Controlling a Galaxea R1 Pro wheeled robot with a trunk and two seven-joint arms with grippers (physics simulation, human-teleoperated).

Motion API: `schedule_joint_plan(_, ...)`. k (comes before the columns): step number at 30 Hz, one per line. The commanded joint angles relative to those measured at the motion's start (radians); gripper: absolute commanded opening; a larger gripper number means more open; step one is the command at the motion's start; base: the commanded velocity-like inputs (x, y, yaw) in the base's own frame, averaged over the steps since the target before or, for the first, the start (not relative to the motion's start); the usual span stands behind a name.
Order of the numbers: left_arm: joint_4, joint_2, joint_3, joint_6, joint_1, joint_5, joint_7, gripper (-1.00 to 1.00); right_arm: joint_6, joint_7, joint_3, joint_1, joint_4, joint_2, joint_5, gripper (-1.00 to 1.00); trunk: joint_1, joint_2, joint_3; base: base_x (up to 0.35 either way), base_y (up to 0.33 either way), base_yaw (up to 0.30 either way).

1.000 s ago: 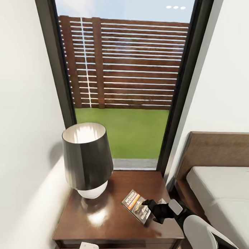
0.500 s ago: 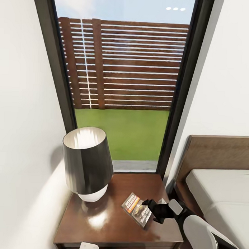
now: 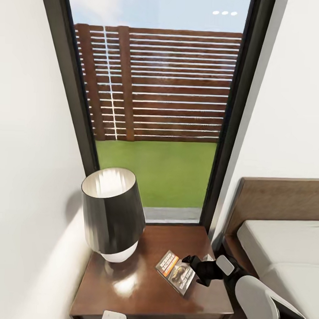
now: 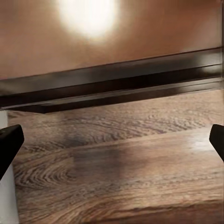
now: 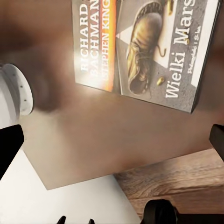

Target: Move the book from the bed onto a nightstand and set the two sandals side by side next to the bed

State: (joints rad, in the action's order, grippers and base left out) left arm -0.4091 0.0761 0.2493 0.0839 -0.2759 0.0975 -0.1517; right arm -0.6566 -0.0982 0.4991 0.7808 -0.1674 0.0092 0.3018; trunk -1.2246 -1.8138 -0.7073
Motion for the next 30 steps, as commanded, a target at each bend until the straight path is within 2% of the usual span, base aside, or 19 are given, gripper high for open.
schedule_joint_plan(1, -0.002, -0.001, 0.008, 0.005, 0.0, 0.01, -0.008, 1.0, -0.004, -0.001, 0.002, 0.0, -0.002, 0.0, -0.001, 1.0, 0.004, 0.007, 0.002, 0.0, 0.0, 0.0)
schedule_joint_plan(30, 0.004, -0.001, 0.008, 0.006, -0.001, 0.01, -0.008, 1.0, -0.001, -0.004, 0.001, -0.002, -0.003, 0.002, -0.001, 1.0, 0.115, 0.21, 0.093, 0.0, 0.0, 0.0)
